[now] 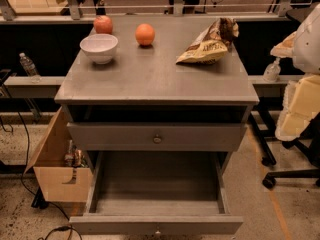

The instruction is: Place brown chip bag into middle drawer

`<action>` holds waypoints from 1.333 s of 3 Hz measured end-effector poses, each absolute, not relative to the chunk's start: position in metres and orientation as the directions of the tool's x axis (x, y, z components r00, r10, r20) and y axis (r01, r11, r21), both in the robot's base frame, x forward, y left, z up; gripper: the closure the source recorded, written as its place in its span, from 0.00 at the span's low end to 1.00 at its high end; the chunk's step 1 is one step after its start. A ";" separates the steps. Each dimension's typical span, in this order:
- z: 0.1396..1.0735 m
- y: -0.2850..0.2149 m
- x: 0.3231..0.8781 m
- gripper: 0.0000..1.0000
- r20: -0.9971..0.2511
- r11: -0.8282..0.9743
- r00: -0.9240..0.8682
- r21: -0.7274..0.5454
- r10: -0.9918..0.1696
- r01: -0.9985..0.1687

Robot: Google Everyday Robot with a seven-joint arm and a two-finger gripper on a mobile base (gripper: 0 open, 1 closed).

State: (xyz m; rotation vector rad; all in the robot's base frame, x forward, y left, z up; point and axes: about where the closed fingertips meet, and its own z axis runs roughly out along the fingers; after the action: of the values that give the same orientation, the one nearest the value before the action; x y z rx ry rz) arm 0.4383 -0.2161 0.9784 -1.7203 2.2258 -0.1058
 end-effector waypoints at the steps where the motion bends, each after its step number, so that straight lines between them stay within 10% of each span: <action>1: 0.981 -0.215 0.442 0.00 -0.222 0.279 -0.223 -0.266 -0.949 -0.923; 4: 1.002 -0.198 0.624 0.00 -0.513 0.623 -0.461 -0.200 -0.724 -0.756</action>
Offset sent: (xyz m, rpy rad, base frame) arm 0.1213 0.0143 0.0347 0.2090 -0.0498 -0.0905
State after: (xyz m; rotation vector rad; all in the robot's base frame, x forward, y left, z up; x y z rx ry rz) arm 0.6238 -0.1979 1.0020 -1.1579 2.2840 0.0745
